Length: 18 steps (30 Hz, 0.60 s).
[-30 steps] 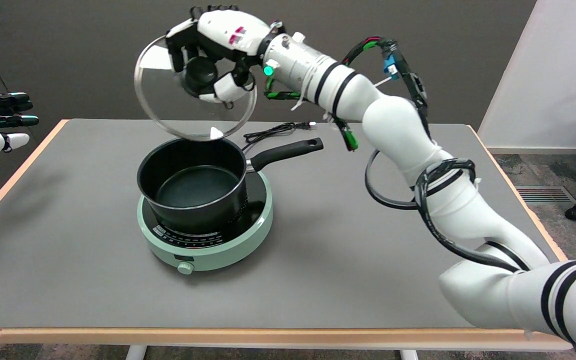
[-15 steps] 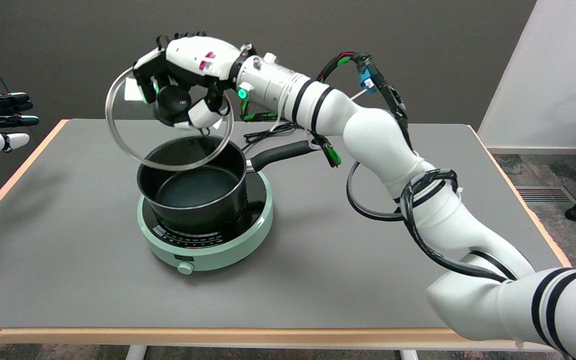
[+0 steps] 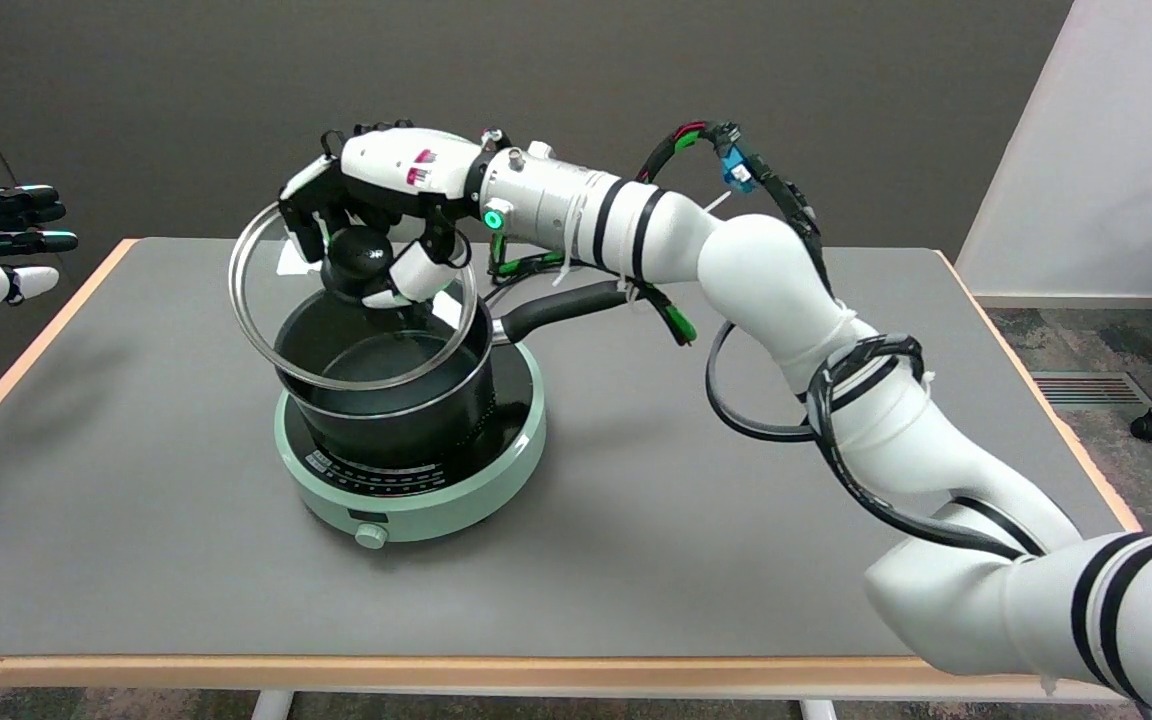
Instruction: Place the pot lid onto the pot.
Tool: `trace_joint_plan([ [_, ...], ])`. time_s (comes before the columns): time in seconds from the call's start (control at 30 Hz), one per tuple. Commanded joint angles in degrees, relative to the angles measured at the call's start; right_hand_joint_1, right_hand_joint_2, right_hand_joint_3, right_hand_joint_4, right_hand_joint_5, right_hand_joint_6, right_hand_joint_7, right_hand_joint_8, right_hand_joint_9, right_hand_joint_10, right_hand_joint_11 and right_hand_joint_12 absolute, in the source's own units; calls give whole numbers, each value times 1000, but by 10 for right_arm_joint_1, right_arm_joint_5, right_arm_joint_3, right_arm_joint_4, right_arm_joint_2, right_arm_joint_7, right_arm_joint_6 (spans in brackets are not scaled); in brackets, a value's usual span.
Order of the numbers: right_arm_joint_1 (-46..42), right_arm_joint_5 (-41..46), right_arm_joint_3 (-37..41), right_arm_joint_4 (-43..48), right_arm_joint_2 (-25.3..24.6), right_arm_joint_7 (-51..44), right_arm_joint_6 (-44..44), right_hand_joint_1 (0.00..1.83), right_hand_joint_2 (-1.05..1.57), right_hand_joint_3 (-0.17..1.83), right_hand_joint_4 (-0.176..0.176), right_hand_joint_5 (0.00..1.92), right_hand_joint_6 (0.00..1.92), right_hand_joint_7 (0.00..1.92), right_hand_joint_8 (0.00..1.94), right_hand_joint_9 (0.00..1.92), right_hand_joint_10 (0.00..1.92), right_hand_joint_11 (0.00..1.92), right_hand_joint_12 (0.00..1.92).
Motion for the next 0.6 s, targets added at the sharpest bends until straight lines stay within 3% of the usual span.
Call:
trace_joint_plan([
  [0.03,9,75,1,-33,42,-3,-35,1493,857,742,176,647,1201,792,1427,712,1783,558,1916],
  [0.6,14,91,1,-34,36,2,-72,1493,858,739,176,650,1194,791,1426,712,1781,544,1918],
])
